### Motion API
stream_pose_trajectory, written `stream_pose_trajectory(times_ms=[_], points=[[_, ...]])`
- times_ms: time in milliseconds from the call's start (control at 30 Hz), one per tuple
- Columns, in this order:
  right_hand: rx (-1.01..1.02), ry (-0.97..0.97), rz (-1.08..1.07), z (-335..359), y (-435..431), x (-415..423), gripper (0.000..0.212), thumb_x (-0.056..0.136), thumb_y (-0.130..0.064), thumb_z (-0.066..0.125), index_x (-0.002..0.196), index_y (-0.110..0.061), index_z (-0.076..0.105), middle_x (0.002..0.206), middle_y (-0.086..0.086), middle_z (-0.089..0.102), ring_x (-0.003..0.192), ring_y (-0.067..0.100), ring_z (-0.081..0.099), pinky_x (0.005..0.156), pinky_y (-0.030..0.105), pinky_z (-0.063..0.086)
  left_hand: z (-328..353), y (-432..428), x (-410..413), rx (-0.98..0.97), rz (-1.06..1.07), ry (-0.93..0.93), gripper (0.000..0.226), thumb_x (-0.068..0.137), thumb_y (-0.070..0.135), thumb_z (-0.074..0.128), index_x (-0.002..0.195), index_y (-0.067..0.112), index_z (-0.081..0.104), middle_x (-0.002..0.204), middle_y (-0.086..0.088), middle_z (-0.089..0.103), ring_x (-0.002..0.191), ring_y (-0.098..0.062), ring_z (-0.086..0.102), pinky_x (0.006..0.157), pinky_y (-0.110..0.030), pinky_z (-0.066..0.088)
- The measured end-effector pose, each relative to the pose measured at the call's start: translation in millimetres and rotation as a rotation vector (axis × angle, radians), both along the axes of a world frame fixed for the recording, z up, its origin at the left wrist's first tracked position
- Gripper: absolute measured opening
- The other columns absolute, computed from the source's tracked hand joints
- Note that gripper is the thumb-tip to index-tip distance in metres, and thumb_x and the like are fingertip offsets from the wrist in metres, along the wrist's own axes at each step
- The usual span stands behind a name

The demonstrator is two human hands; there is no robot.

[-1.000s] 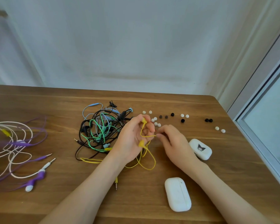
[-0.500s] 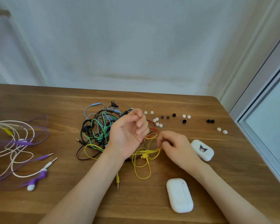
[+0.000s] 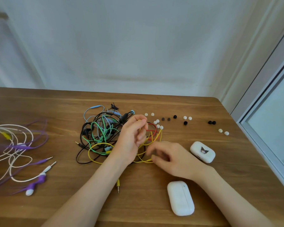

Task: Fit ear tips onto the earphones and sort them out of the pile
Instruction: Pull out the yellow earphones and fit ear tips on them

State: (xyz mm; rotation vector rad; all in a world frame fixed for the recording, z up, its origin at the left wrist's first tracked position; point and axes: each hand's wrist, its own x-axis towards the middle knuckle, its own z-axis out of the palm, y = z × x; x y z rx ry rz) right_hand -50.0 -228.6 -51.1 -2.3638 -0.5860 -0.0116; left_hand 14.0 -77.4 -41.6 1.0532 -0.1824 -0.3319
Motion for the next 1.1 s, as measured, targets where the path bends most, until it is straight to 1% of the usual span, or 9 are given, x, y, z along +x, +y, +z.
stream_pose_trajectory(times_ms=[67,167,333,500,633,767,900,1033,1100], points=[[-0.138,0.001,0.026,-6,2,2,0.016,0.092,-0.02,0.057,0.107,-0.026,0.058,0.067,-0.014,0.041,0.072,-0.001,0.045,0.065,0.013,0.034,0,1,-1,0.059,-0.013,-0.046,0.024,0.092,0.011,0.048,0.07,0.015,0.054,0.063,0.0,0.045,0.042,-0.007,0.024,0.046,-0.026,0.011],[-0.152,-0.024,-0.003,-9,1,4,0.01,0.093,-0.017,0.056,0.103,-0.02,0.056,0.069,-0.017,0.039,0.079,-0.008,0.043,0.066,0.01,0.032,1,0,-4,0.206,-0.014,-0.103,0.039,0.092,0.026,0.053,0.054,0.019,0.05,0.06,0.0,0.038,0.041,-0.007,0.02,0.044,-0.024,0.011],[0.004,0.033,-0.102,-3,1,6,0.005,0.095,-0.018,0.056,0.095,-0.022,0.054,0.069,-0.011,0.046,0.071,0.0,0.045,0.062,0.015,0.033,-4,-5,-10,0.554,0.037,-0.329,0.041,0.1,0.031,0.043,0.065,0.011,0.05,0.056,0.002,0.046,0.044,-0.001,0.038,0.048,-0.012,0.032],[0.098,-0.096,-0.258,-2,-6,8,0.013,0.096,-0.015,0.054,0.091,-0.027,0.051,0.068,-0.021,0.049,0.075,-0.003,0.047,0.065,0.015,0.034,-11,-8,-8,0.87,-0.01,-0.504,0.027,0.099,0.03,0.045,0.076,0.024,0.058,0.064,0.01,0.058,0.058,0.002,0.05,0.056,-0.014,0.036],[0.092,-0.169,-0.246,-2,-4,7,0.018,0.097,-0.011,0.051,0.096,-0.029,0.05,0.08,-0.032,0.053,0.083,-0.007,0.047,0.07,0.008,0.035,-9,-6,-8,0.82,-0.095,-0.484,0.021,0.101,0.028,0.043,0.086,0.026,0.057,0.069,0.012,0.063,0.07,-0.007,0.056,0.068,-0.02,0.043],[0.152,-0.137,-0.256,-4,-6,7,0.027,0.096,-0.007,0.049,0.108,-0.031,0.049,0.084,-0.017,0.056,0.086,-0.002,0.053,0.071,0.01,0.04,-9,-5,-9,0.798,-0.15,-0.478,0.002,0.097,0.028,0.052,0.096,0.027,0.054,0.078,0.009,0.069,0.084,-0.007,0.062,0.078,-0.022,0.045],[0.216,-0.053,-0.275,-7,-6,7,0.04,0.095,-0.002,0.042,0.119,-0.034,0.039,0.087,-0.012,0.057,0.083,0.003,0.057,0.071,0.017,0.045,-10,-5,-7,0.791,-0.071,-0.456,0.004,0.095,0.026,0.056,0.094,0.023,0.056,0.076,0.011,0.071,0.083,-0.011,0.064,0.08,-0.03,0.047],[0.243,-0.072,-0.383,-9,-6,11,0.03,0.099,-0.007,0.042,0.113,-0.032,0.036,0.093,-0.016,0.061,0.085,-0.001,0.061,0.072,0.017,0.049,-8,-7,-8,0.788,-0.055,-0.455,0.014,0.099,0.026,0.048,0.088,0.023,0.057,0.073,0.009,0.068,0.07,0.005,0.058,0.069,-0.013,0.042],[0.278,-0.066,-0.419,-9,-5,12,0.021,0.098,-0.009,0.046,0.102,-0.029,0.04,0.087,-0.013,0.063,0.077,0.001,0.061,0.069,0.017,0.049,-7,-7,-10,0.777,-0.029,-0.455,0.023,0.102,0.024,0.04,0.085,0.024,0.055,0.068,0.009,0.065,0.059,0.007,0.051,0.059,-0.009,0.036]])
